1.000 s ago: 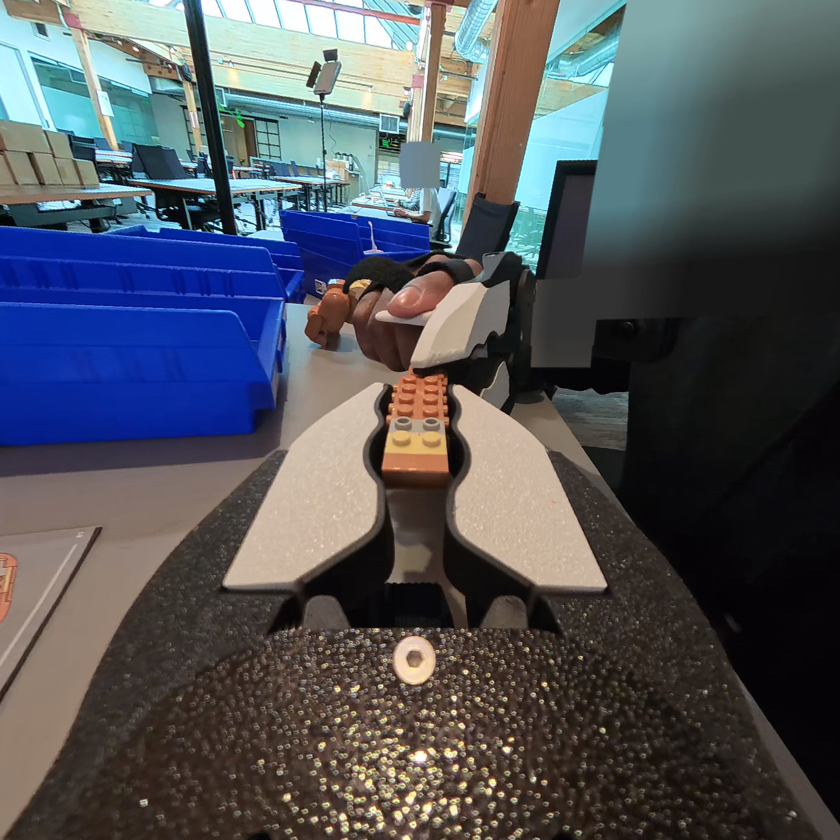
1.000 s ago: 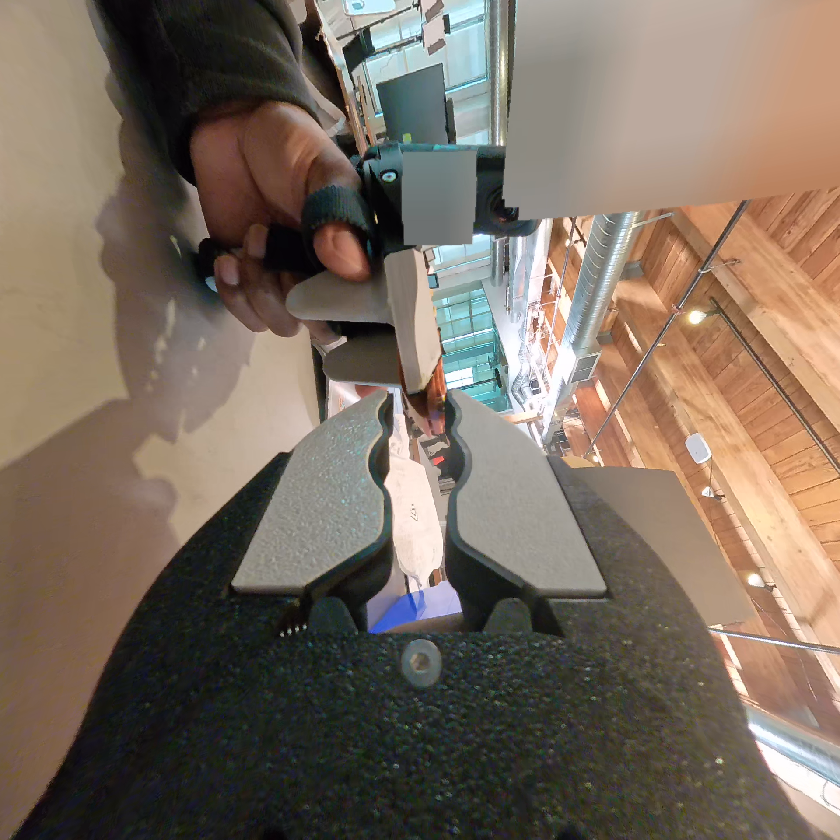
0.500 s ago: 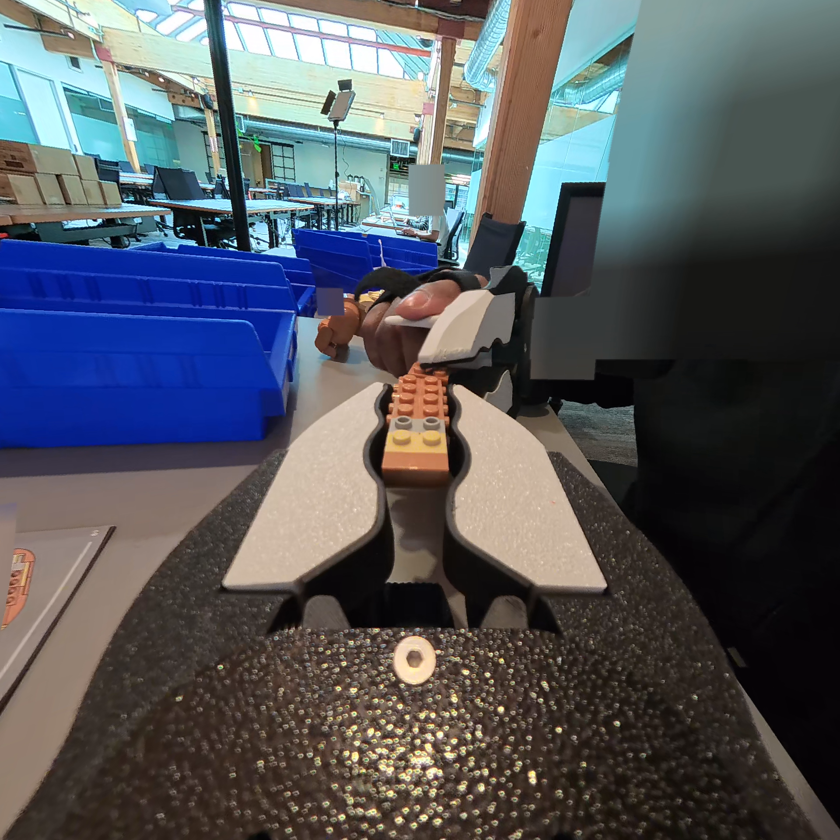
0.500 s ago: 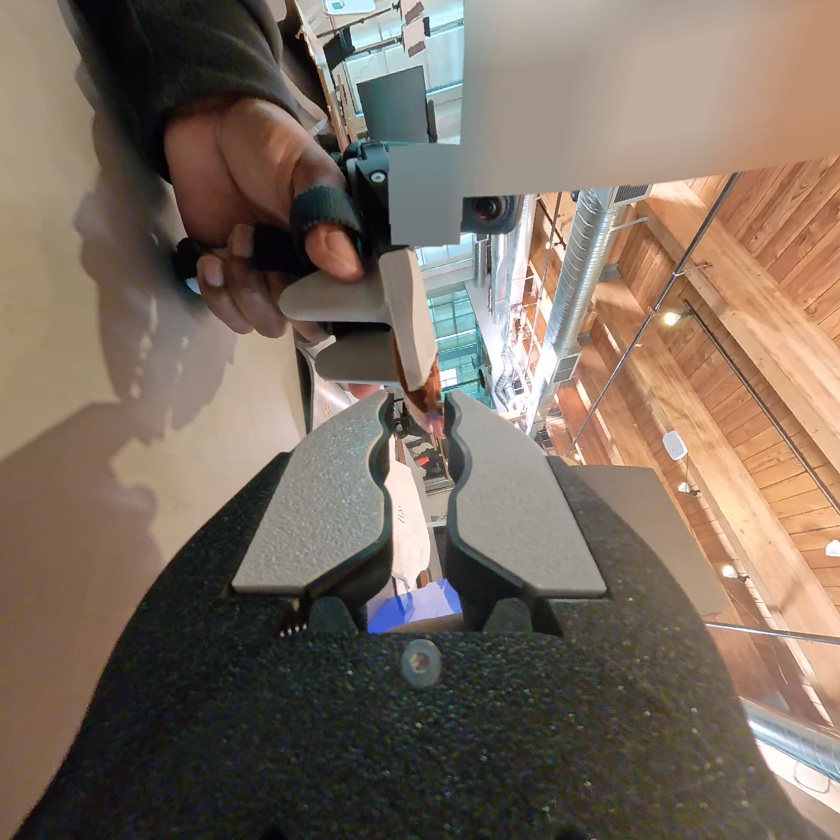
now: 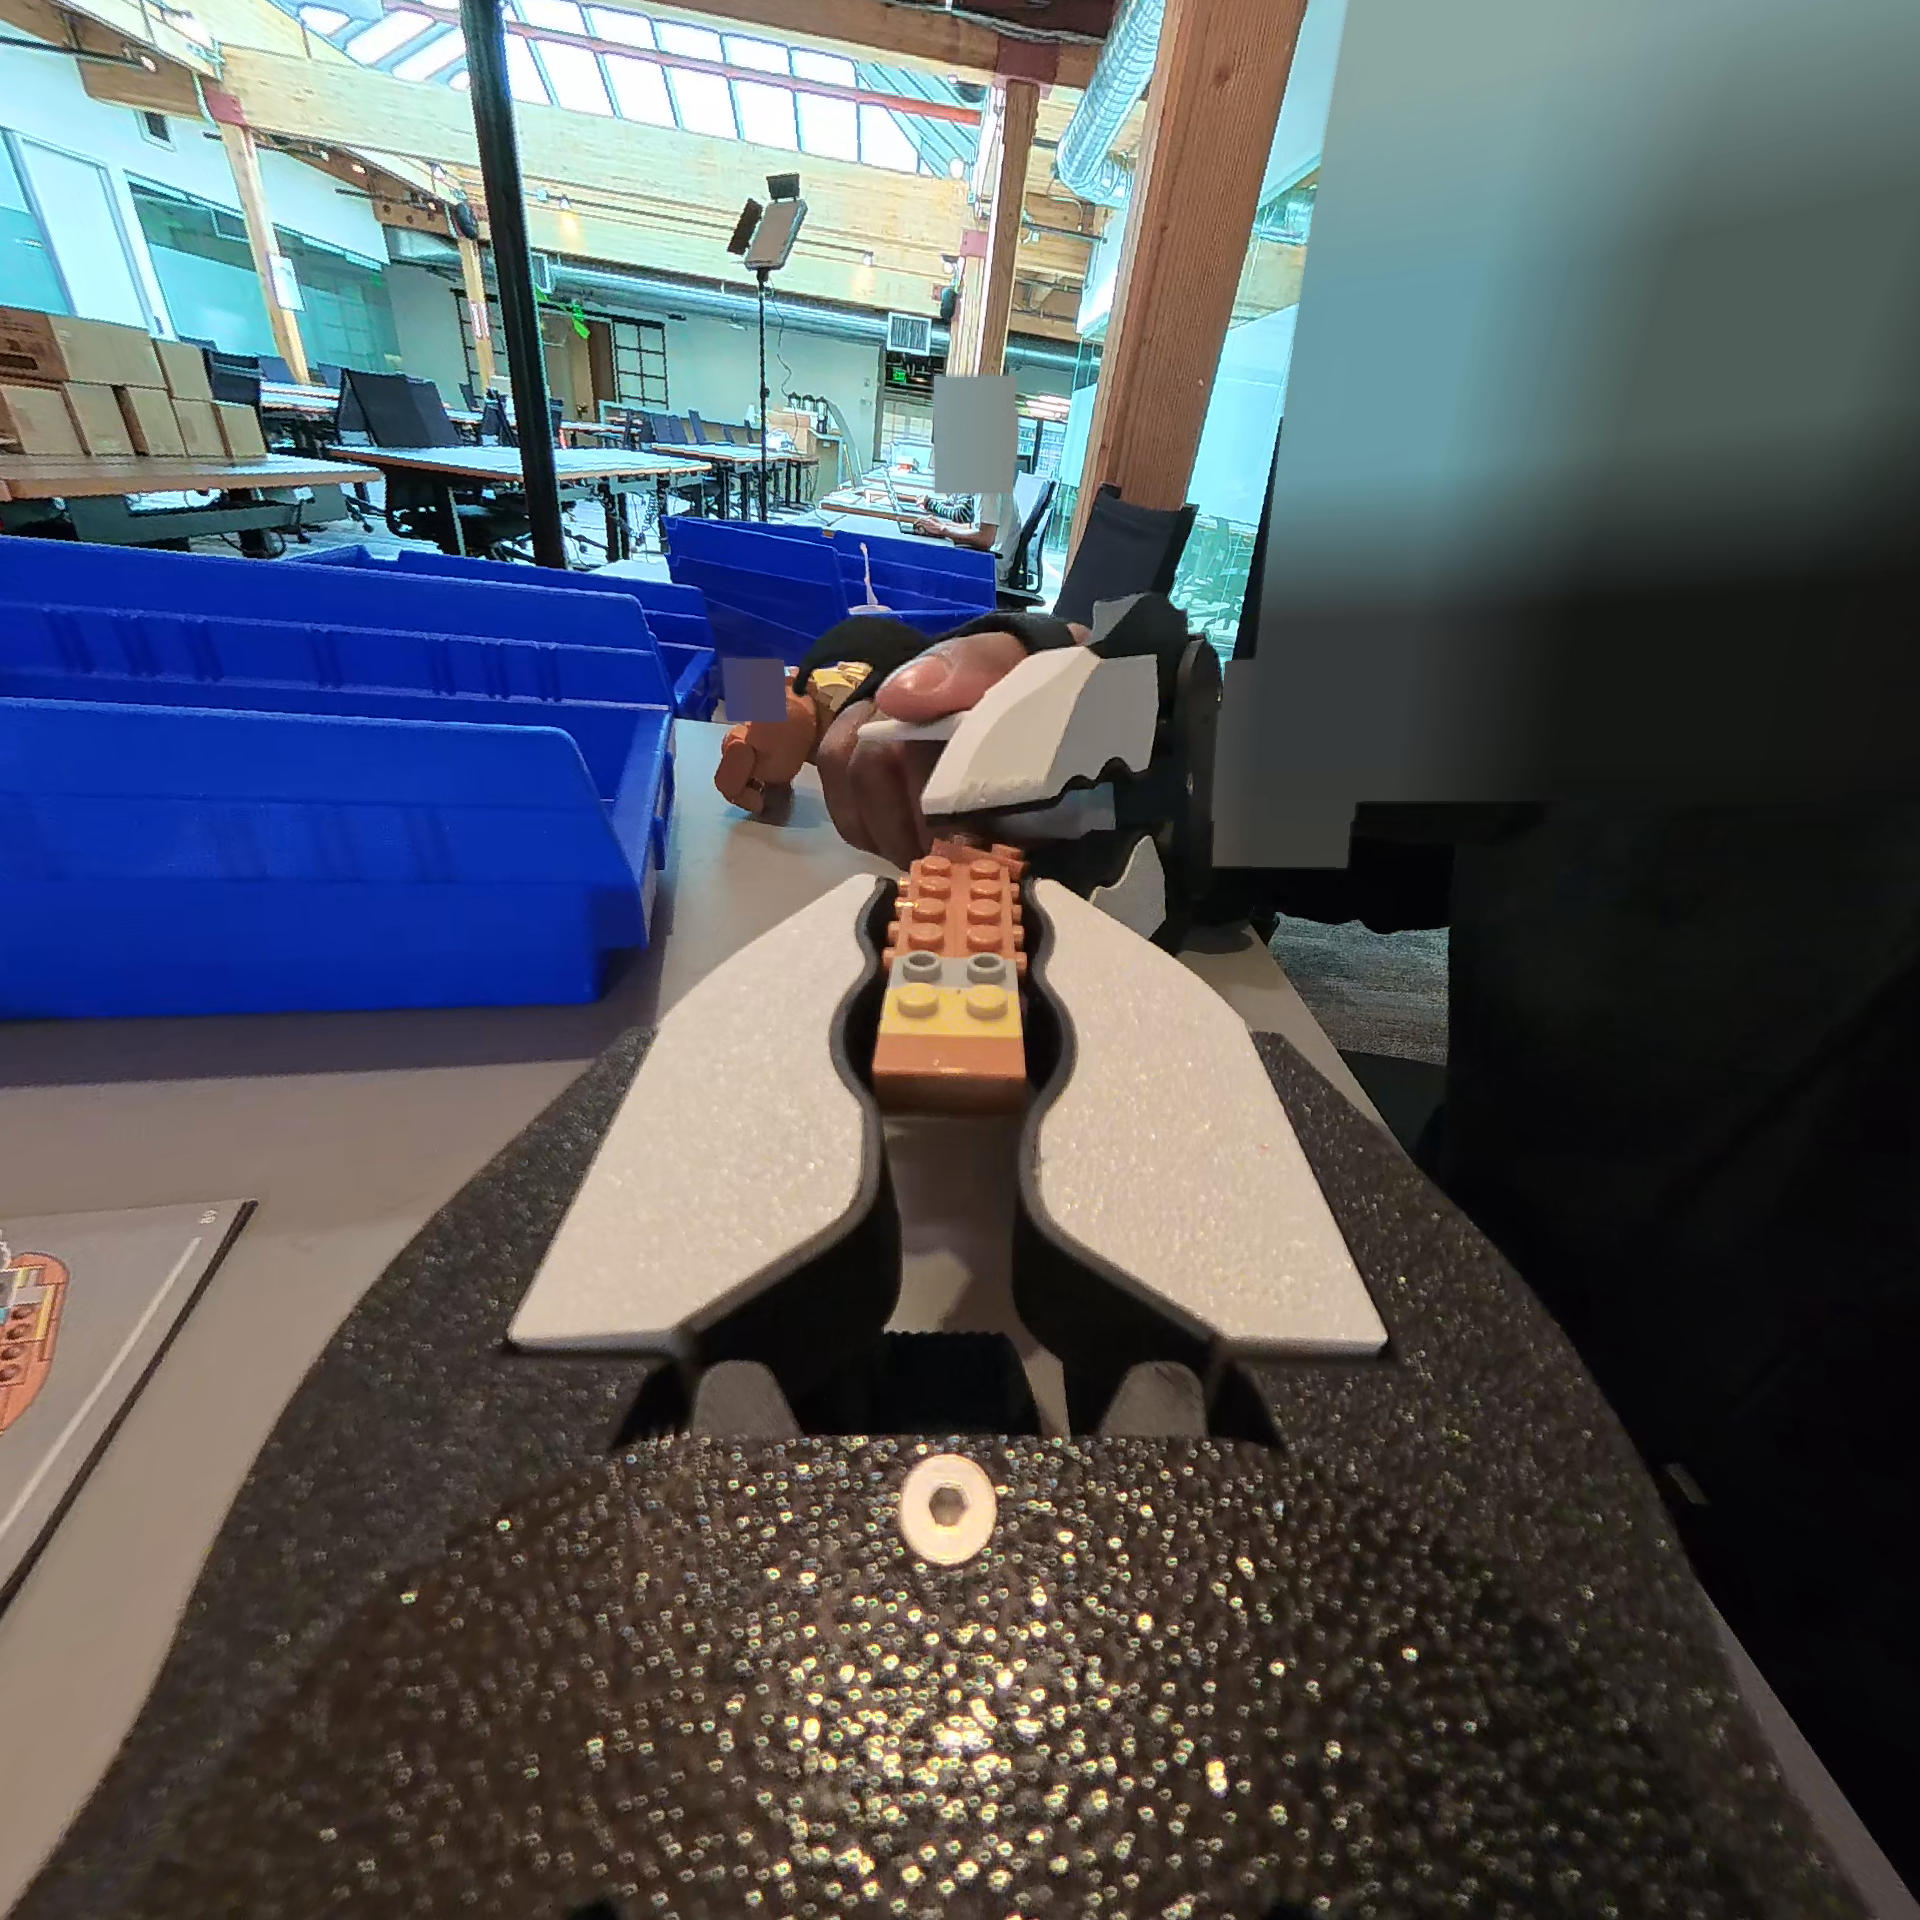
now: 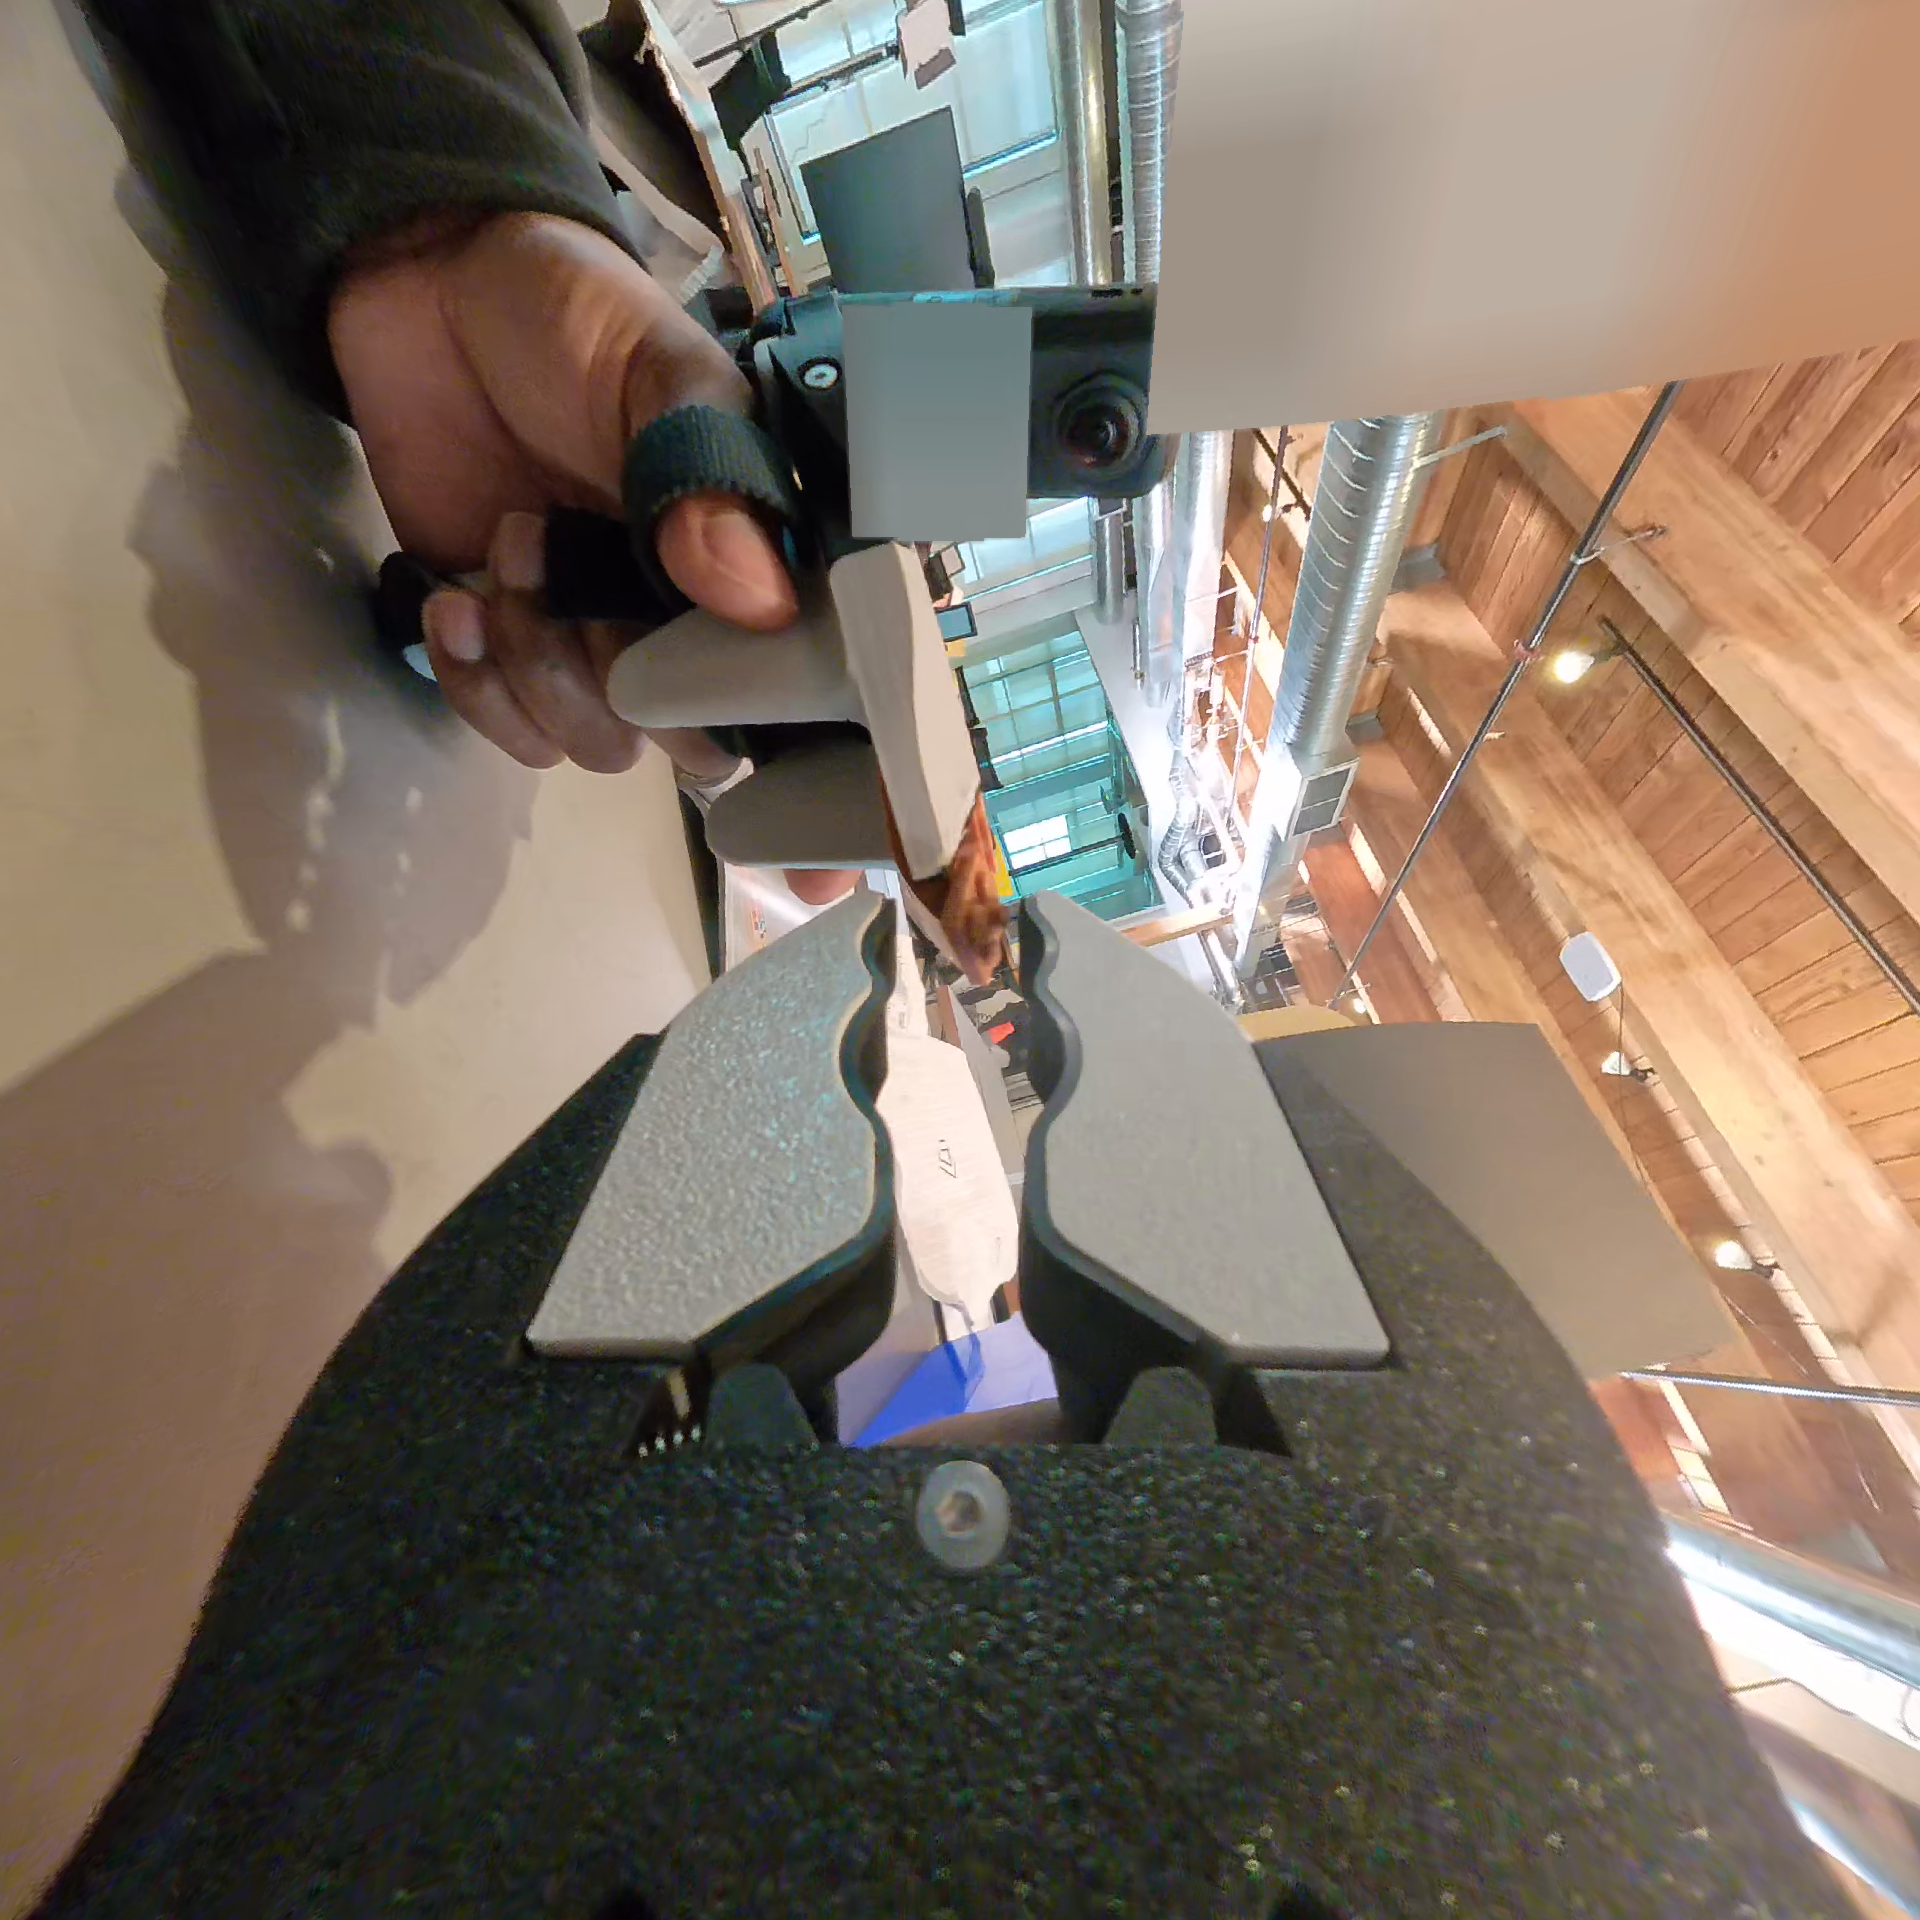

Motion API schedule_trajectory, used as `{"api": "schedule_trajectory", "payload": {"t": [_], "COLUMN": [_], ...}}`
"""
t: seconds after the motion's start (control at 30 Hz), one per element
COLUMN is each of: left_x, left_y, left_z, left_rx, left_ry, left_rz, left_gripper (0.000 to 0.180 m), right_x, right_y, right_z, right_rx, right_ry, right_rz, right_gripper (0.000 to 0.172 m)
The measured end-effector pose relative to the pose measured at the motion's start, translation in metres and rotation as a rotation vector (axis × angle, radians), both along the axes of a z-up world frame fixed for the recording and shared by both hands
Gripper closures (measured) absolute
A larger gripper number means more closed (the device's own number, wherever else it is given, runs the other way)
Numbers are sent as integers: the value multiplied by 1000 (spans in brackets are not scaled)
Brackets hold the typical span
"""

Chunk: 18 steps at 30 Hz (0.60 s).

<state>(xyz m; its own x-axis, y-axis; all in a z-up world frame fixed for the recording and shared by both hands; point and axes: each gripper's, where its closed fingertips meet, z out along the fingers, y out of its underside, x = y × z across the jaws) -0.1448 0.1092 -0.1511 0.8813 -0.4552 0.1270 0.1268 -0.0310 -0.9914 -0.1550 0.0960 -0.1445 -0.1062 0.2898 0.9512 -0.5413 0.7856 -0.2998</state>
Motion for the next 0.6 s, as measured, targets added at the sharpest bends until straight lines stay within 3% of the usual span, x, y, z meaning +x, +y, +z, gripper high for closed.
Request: {"api": "schedule_trajectory", "payload": {"t": [0.6], "left_x": [9], "left_y": [-2], "left_z": [-2], "left_rx": [-19], "left_ry": [2], "left_rz": [-71], "left_gripper": [159], "right_x": [4], "right_y": [-3], "right_z": [-4], "right_rx": [27], "right_ry": [-31], "right_rz": [52], "right_gripper": [154]}}
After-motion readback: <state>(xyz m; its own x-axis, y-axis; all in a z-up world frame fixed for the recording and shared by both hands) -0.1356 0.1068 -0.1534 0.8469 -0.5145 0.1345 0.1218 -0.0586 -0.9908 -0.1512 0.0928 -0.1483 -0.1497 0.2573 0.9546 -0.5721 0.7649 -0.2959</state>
